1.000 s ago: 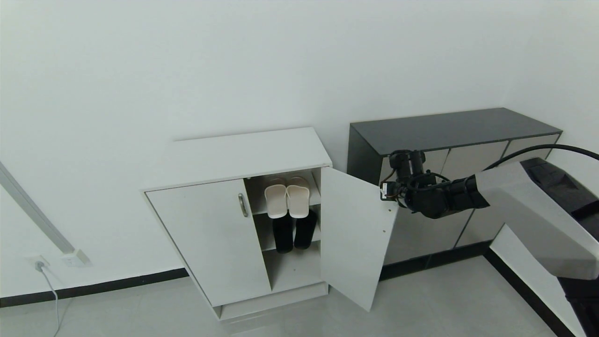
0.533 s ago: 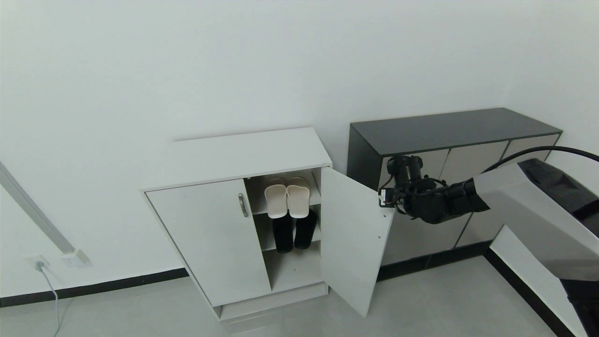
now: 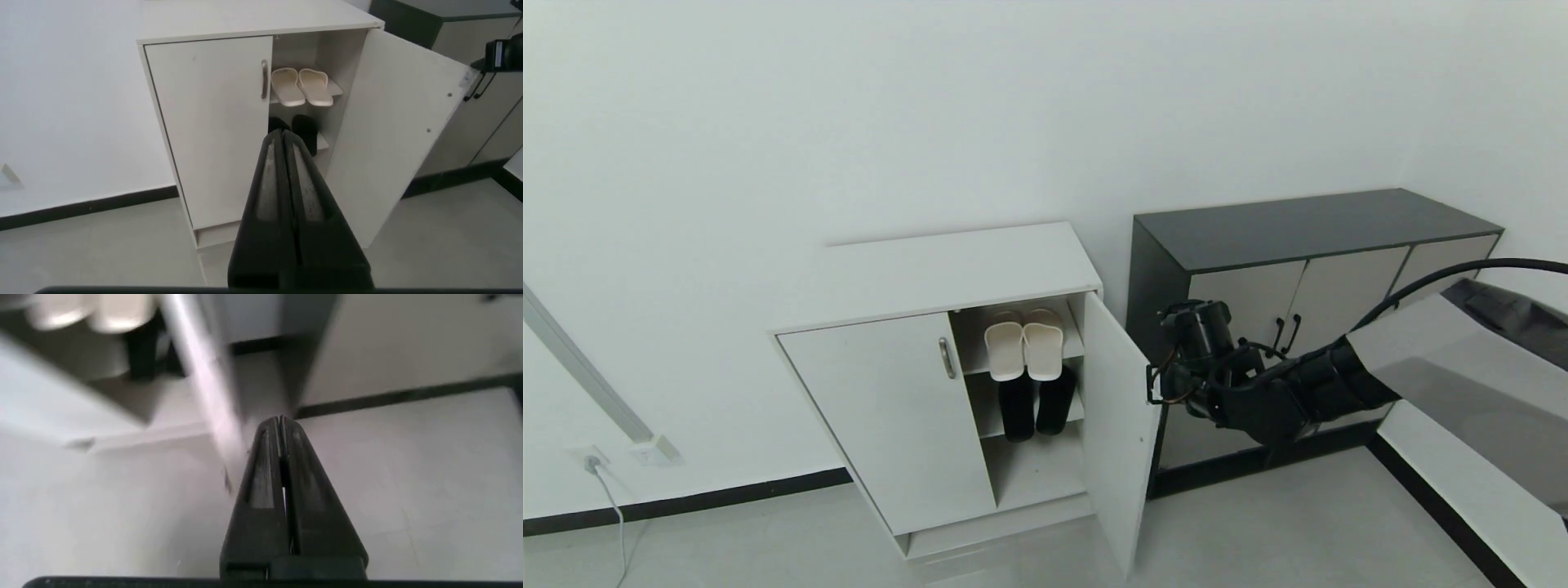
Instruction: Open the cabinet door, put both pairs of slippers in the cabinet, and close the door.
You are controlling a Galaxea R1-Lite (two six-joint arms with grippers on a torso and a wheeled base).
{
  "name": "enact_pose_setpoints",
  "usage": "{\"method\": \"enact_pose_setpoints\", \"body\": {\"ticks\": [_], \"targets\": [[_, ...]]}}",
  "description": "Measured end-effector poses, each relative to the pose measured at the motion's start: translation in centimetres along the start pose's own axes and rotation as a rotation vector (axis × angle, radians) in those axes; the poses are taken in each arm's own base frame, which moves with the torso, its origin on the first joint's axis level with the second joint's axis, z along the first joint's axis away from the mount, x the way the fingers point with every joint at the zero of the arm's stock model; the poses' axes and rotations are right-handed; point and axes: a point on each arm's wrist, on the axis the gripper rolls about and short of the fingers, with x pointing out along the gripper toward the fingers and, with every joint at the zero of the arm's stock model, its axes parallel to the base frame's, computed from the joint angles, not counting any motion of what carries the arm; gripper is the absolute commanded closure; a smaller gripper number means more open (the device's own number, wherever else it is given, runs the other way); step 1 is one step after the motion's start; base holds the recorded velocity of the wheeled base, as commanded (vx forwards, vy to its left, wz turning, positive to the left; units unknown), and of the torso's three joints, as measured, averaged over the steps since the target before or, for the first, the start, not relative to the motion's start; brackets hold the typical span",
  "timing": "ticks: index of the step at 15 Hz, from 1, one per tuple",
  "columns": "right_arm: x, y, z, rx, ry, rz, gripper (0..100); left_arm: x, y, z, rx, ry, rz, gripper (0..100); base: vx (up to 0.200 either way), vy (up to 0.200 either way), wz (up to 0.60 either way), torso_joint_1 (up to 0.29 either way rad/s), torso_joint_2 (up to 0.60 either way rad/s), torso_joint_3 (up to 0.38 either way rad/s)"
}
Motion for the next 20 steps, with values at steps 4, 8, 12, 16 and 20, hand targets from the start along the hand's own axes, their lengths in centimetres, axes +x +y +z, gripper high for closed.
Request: {"method": "enact_pose_setpoints", "body": {"ticks": [4,8,12,16,20], "targets": [[-2.7,1.2,0.2,-0.026,-0.017,0.094,100,0.0,0.0,0.0,0.0,0.0,0.0,100,0.0,0.0,0.0,0.0,0.0,0.0],[-5.0,0.6,1.5,-0.049,-0.071,0.12,100,0.0,0.0,0.0,0.0,0.0,0.0,100,0.0,0.0,0.0,0.0,0.0,0.0],[-5.9,-0.1,2.6,-0.045,-0.106,0.111,100,0.0,0.0,0.0,0.0,0.0,0.0,100,0.0,0.0,0.3,0.001,0.0,0.001],[-6.2,-0.2,2.8,-0.045,-0.109,0.112,100,0.0,0.0,0.0,0.0,0.0,0.0,100,0.0,0.0,0.6,0.004,0.0,-0.001],[-6.4,-0.4,2.7,-0.069,-0.111,0.108,100,0.0,0.0,0.0,0.0,0.0,0.001,100,0.0,0.0,0.45,-0.002,0.0,0.003]]}}
